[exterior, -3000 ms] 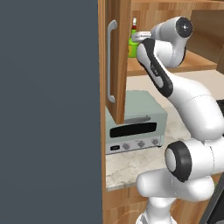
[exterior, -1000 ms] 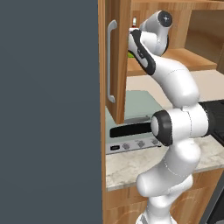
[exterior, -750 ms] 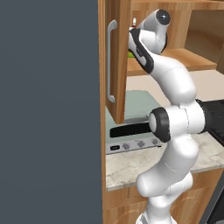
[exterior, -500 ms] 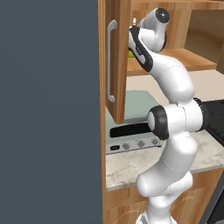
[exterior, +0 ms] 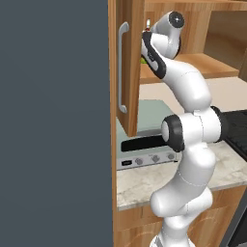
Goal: Move the cutting board and knife to the sink. Then move spray from the cabinet to the counter.
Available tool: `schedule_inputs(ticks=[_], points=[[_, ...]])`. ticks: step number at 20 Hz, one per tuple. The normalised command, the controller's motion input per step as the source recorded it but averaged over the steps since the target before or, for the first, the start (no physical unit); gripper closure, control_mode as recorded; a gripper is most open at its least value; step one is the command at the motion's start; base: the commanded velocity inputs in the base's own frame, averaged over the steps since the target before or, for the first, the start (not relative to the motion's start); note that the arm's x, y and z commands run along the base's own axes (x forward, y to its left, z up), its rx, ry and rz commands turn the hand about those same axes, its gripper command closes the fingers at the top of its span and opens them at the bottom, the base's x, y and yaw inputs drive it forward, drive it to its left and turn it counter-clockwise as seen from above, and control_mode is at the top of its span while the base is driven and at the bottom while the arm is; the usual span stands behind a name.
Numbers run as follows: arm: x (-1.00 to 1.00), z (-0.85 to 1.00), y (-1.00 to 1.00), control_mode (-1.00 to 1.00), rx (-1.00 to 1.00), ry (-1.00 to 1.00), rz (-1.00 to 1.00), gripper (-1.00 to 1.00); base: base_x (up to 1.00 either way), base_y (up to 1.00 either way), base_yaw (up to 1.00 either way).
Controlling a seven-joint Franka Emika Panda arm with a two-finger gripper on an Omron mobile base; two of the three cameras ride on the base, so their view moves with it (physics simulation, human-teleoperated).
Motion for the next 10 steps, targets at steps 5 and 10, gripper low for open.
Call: schedule_inputs(ticks=[5, 10], points=[[0.23, 0.00, 0.00, -1.00, 0.00, 0.00, 0.00, -1.00, 0.00, 0.00, 0.00], [0.21, 0.00, 0.00, -1.00, 0.00, 0.01, 0.00, -1.00, 0.00, 0.00, 0.00]])
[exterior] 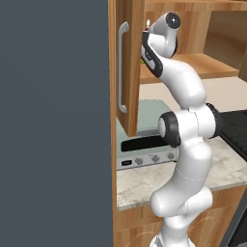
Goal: Move the cutting board and knife to the sink. Then move spray from the cabinet to the counter.
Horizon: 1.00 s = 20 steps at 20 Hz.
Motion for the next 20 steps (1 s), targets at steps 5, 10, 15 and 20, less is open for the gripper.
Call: schedule_inputs(ticks=[5, 10, 15, 20], points=[[0.18, 0.00, 0.00, -1.00, 0.00, 0.02, 0.00, -1.00, 0.00, 0.00, 0.00], [0.17, 0.00, 0.00, -1.00, 0.00, 0.02, 0.00, -1.00, 0.00, 0.00, 0.00], [0.12, 0.00, -0.01, -1.00, 0.00, 0.01, 0.00, 1.00, 0.00, 0.00, 0.00], [-0.21, -0.01, -0.15, -1.00, 0.00, 0.00, 0.00, 1.00, 0.00, 0.00, 0.00]])
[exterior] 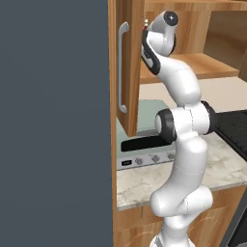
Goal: Move the cutting board and knife to the sink. Then move spray from the cabinet to the counter.
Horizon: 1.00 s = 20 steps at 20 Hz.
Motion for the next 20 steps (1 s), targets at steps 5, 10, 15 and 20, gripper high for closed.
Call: schedule_inputs(ticks=[5, 10, 15, 20], points=[[-0.43, -0.08, -0.16, -1.00, 0.01, 0.00, 0.00, 1.00, 0.00, 0.00, 0.00], [-0.48, -0.03, -0.22, -1.00, 0.03, 0.00, 0.00, 1.00, 0.00, 0.00, 0.00], [-0.54, -0.01, -0.25, -1.00, 0.04, 0.00, 0.00, 1.00, 0.00, 0.00, 0.00], [-0.61, 0.02, -0.28, -1.00, 0.01, 0.00, 0.00, 1.00, 0.00, 0.00, 0.00]])
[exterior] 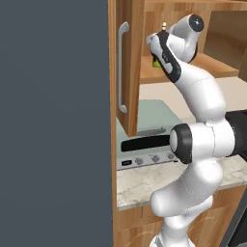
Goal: Move the cutting board and knife to the sink. Then move spray from the cabinet to the counter.
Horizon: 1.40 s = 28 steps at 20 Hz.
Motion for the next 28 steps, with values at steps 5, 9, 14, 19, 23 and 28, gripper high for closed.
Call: schedule_inputs(ticks=[5, 9, 14, 19, 23, 28], points=[[-0.75, 0.02, -0.29, -1.00, 0.00, -0.02, 0.01, 1.00, 0.00, 0.00, 0.00], [-0.82, 0.00, -0.33, -1.00, 0.00, -0.05, 0.05, 1.00, 0.00, 0.00, 0.00], [-0.89, 0.00, -0.35, -1.00, 0.00, -0.07, 0.06, 1.00, 0.00, 0.00, 0.00], [-0.93, 0.00, -0.35, -1.00, 0.00, -0.08, 0.06, 1.00, 0.00, 0.00, 0.00], [-0.94, -0.02, -0.25, -1.00, 0.00, -0.08, 0.07, 1.00, 0.00, 0.00, 0.00], [-0.86, -0.09, -0.16, -1.00, 0.00, -0.05, 0.05, 1.00, 0.00, 0.00, 0.00]])
